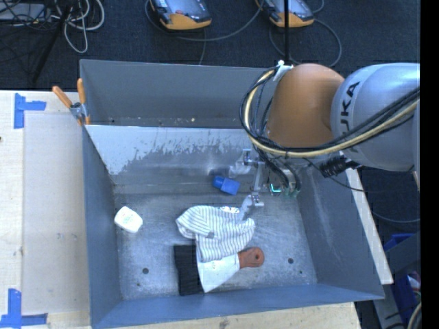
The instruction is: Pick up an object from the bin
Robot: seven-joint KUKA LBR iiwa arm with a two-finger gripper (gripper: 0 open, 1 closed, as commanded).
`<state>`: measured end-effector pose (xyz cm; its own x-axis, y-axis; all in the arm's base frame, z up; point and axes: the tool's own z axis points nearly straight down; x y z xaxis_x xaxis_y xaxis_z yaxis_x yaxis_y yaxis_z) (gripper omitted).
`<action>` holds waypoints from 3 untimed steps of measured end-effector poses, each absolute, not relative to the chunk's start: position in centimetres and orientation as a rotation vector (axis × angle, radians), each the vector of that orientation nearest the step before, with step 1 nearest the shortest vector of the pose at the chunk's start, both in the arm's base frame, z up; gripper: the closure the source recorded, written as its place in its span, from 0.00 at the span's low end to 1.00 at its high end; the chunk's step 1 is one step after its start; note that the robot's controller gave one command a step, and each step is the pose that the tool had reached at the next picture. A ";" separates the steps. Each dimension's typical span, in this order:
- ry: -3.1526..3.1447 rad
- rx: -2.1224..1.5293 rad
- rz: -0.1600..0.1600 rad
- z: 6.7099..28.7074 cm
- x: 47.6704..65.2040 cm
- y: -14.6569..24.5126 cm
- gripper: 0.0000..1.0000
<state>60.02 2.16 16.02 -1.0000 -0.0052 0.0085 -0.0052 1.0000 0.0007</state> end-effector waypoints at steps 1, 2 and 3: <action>-3.140 0.008 -0.001 16.4 60.2 2.2 0.00; -3.135 0.238 0.000 15.2 60.5 2.0 0.00; -3.090 0.569 0.000 12.4 61.3 1.1 0.00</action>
Offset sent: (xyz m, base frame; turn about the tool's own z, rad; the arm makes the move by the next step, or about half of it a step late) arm 0.0116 -0.0137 -0.0513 -0.5640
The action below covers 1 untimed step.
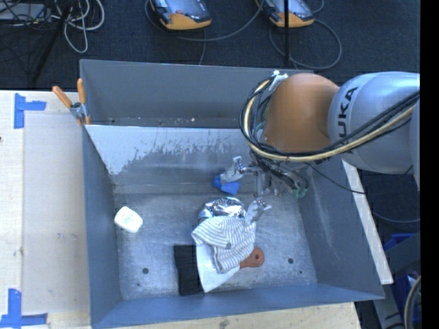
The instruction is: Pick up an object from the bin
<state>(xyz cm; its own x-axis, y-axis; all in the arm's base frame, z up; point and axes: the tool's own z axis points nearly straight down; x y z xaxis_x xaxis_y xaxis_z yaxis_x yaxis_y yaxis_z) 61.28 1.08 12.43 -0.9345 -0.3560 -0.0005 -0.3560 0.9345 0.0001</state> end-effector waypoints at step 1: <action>3.122 -0.361 0.001 11.4 61.0 1.0 0.00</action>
Offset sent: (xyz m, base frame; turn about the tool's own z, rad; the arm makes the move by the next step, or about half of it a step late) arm -0.0204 0.0243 -0.0539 -0.5768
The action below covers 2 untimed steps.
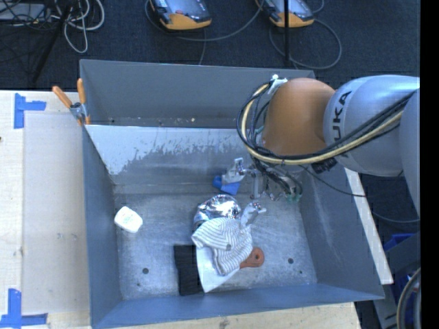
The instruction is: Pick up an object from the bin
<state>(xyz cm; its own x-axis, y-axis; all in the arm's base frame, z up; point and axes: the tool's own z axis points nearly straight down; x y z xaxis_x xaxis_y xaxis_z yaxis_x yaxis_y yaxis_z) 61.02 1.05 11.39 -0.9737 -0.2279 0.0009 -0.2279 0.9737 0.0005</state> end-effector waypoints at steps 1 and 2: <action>-2.805 1.420 0.015 8.3 59.9 3.2 1.00; -2.807 1.416 0.014 8.3 59.9 3.2 1.00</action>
Offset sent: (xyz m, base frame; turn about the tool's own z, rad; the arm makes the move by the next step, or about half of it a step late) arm 0.0000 0.0000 0.0000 0.0000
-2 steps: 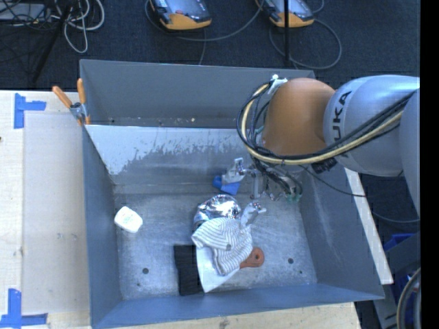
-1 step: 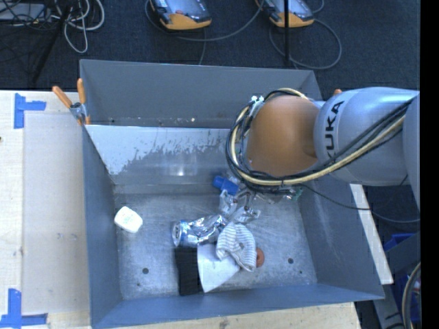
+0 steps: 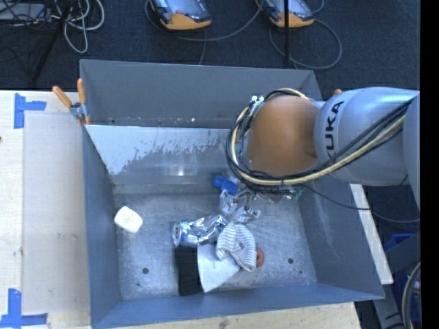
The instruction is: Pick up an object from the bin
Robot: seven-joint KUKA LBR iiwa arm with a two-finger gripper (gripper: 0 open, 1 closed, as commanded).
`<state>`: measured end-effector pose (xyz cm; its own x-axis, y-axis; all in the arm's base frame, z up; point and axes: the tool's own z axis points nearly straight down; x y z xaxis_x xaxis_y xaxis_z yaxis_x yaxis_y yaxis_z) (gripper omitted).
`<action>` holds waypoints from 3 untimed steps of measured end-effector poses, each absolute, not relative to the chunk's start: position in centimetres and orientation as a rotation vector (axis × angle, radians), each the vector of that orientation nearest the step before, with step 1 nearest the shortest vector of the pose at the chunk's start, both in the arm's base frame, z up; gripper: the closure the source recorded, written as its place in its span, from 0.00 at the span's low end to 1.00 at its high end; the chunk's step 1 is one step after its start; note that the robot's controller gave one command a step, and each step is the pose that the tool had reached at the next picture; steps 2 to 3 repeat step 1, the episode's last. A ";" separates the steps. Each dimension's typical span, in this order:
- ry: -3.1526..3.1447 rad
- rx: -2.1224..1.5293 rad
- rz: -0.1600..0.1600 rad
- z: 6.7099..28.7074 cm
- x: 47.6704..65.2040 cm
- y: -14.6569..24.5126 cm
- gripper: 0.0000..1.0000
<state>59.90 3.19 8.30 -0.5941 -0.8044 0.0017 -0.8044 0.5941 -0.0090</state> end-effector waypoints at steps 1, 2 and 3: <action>2.823 -1.369 0.000 22.1 61.1 1.1 1.00; 2.823 -1.369 0.000 22.1 61.1 1.1 1.00; 2.823 -1.369 0.000 22.1 61.1 1.1 1.00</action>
Offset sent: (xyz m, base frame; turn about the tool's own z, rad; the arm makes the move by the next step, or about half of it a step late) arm 0.0000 0.0000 0.0000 0.0000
